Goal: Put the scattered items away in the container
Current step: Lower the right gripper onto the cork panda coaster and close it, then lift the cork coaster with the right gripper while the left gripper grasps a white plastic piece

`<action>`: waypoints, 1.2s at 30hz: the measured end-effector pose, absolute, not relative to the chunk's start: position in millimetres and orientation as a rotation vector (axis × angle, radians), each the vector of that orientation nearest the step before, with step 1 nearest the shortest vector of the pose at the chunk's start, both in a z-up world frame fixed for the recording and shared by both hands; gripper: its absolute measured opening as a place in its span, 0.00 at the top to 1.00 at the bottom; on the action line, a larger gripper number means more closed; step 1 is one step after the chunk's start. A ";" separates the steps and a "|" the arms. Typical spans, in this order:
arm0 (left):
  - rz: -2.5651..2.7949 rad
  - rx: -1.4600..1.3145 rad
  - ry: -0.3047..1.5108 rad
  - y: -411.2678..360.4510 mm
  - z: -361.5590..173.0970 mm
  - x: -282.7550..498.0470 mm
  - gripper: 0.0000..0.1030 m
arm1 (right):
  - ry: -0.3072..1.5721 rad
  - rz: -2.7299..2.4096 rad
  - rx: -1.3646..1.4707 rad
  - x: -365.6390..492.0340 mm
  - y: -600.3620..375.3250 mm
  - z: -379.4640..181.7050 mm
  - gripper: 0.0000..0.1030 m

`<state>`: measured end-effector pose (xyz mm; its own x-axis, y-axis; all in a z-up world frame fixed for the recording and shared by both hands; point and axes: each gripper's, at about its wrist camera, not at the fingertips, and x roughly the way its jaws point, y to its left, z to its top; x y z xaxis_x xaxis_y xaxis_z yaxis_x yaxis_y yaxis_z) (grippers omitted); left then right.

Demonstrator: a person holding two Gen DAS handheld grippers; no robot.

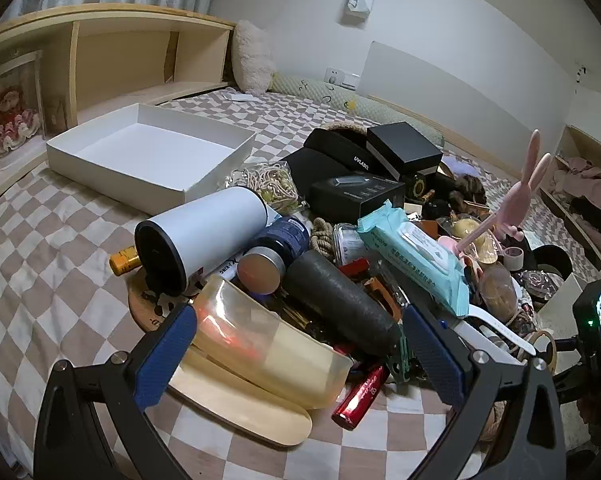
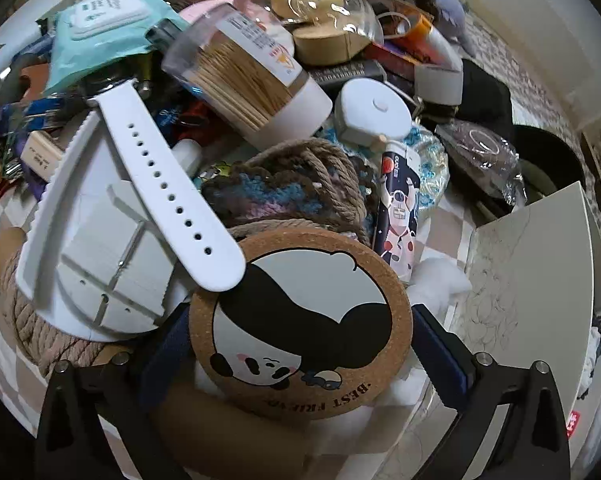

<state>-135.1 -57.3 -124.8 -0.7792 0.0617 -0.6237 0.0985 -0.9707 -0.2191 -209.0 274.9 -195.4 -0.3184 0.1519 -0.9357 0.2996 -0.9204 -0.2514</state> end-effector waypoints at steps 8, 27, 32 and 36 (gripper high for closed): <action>-2.966 1.064 0.359 -47.7 -126.2 -134.3 0.00 | 0.553 -2.565 1.627 -187.4 281.9 -177.9 0.02; -3.475 1.121 -0.202 61.8 -116.0 -119.8 0.00 | -0.337 -2.805 1.359 -174.4 303.8 -142.3 0.02; -3.616 1.300 -0.457 105.4 -121.8 -133.7 0.00 | -0.417 -2.807 1.330 -168.9 314.7 -145.8 0.02; -3.674 1.498 -0.538 132.2 -126.9 -150.6 0.00 | -0.483 -2.793 1.297 -166.5 322.8 -146.6 0.02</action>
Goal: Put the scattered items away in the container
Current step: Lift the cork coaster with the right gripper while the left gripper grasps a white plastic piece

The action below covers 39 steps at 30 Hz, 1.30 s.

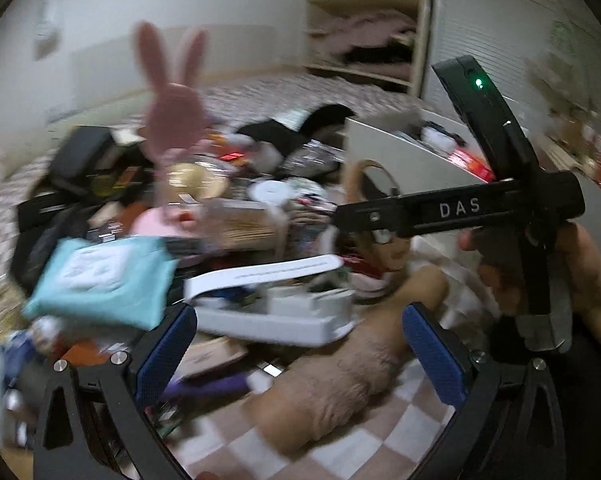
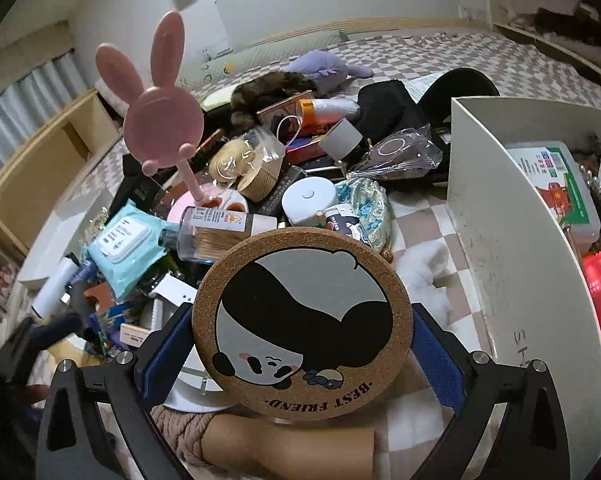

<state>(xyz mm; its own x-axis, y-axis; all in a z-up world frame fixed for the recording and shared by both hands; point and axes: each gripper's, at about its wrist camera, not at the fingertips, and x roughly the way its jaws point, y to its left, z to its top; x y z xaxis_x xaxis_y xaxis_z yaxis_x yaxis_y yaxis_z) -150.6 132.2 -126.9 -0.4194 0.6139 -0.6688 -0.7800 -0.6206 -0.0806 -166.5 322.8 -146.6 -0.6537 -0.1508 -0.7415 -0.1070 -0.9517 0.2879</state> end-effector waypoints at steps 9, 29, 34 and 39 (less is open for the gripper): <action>1.841 -1.019 0.394 182.2 -150.6 -185.1 0.01 | -0.616 -2.772 1.293 -163.2 344.5 -154.3 0.02; 1.769 -1.217 0.468 195.1 -170.3 -196.3 0.24 | -0.676 -2.714 1.282 -160.3 348.2 -156.9 0.02; 1.815 -1.195 0.499 196.4 -173.6 -197.1 0.37 | -0.678 -2.715 1.289 -160.5 348.3 -157.7 0.02; 1.866 -1.167 0.454 190.8 -171.5 -192.3 0.37 | -0.677 -2.714 1.291 -160.4 349.0 -157.7 0.02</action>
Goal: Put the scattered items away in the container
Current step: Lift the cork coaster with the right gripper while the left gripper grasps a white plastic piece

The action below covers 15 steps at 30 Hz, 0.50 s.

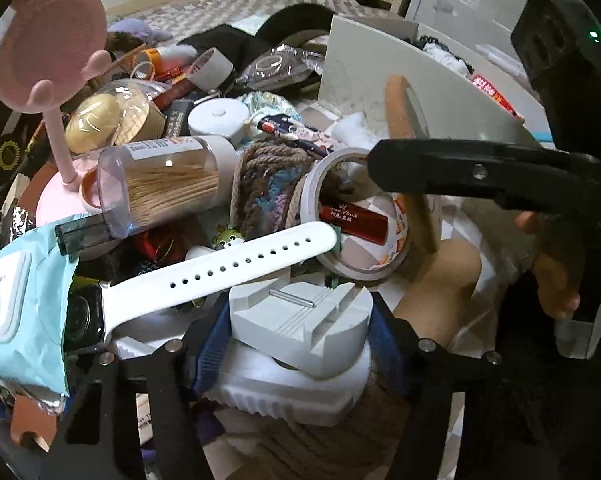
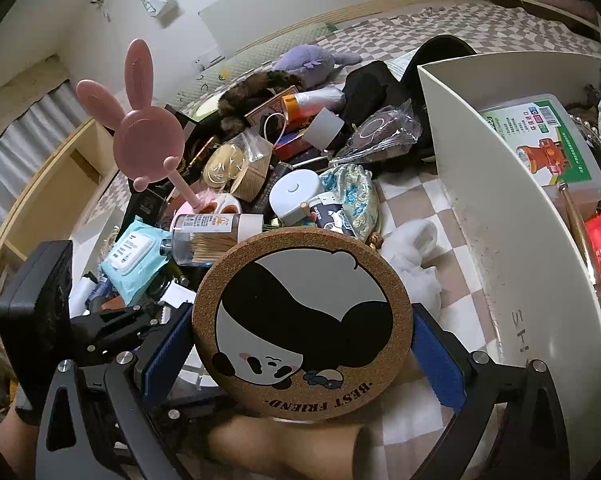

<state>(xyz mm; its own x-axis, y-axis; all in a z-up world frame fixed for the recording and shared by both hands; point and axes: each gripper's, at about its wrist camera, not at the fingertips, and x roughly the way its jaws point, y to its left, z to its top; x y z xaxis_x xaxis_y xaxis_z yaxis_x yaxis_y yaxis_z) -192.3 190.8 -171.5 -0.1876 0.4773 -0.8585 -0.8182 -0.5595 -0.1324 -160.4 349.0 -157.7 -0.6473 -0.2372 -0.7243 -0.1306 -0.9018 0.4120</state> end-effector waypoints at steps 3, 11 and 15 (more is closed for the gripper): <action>1.909 -1.153 0.410 188.0 -169.4 -188.8 0.37 | -0.674 -2.715 1.289 -159.7 349.4 -157.7 0.02; 2.023 -1.168 0.233 177.1 -155.6 -178.8 0.37 | -0.686 -2.722 1.271 -156.9 351.4 -156.0 0.02; 2.076 -1.162 0.113 162.9 -146.4 -170.2 0.37 | -0.696 -2.727 1.257 -155.4 352.2 -154.3 0.02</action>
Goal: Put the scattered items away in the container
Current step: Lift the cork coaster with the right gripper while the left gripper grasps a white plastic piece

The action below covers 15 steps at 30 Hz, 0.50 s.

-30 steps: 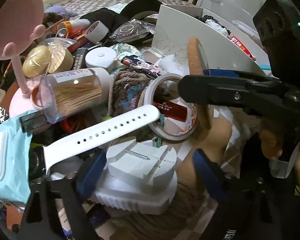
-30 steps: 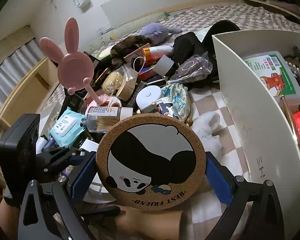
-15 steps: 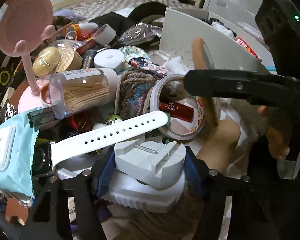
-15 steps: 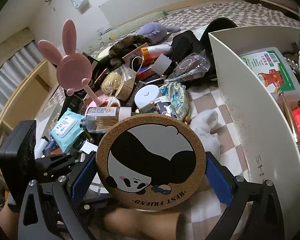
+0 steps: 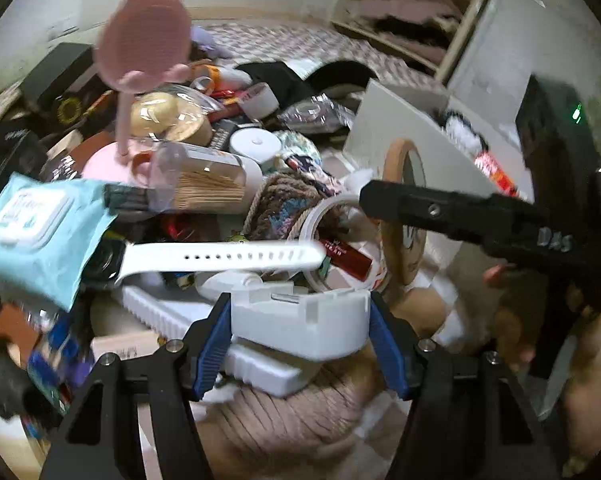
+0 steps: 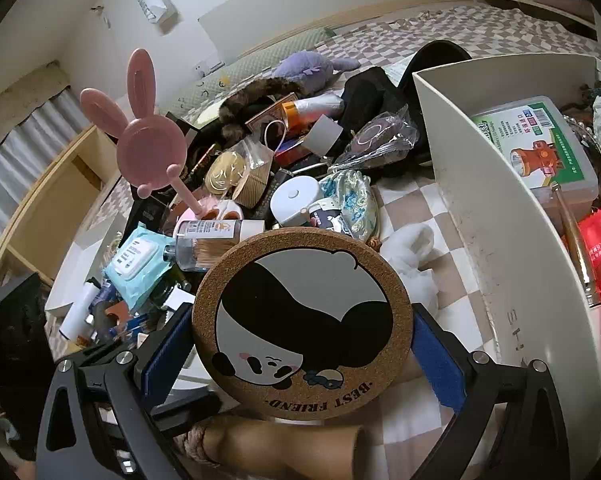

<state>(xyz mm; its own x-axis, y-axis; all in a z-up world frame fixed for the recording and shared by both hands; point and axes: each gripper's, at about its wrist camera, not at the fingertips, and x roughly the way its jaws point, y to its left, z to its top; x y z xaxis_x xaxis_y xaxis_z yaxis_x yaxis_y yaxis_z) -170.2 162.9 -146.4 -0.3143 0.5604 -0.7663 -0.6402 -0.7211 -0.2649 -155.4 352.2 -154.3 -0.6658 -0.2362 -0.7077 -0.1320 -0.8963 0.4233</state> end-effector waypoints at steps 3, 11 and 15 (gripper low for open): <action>2.124 -1.147 0.051 152.6 -141.5 -164.2 0.37 | -0.700 -2.725 1.246 -153.0 351.0 -152.7 0.02; 2.205 -1.134 -0.102 129.7 -132.9 -150.5 0.37 | -0.689 -2.716 1.201 -142.5 340.5 -143.5 0.02; 2.241 -1.105 -0.149 123.0 -126.6 -139.6 0.37 | -0.643 -2.734 1.156 -134.5 331.6 -135.6 0.02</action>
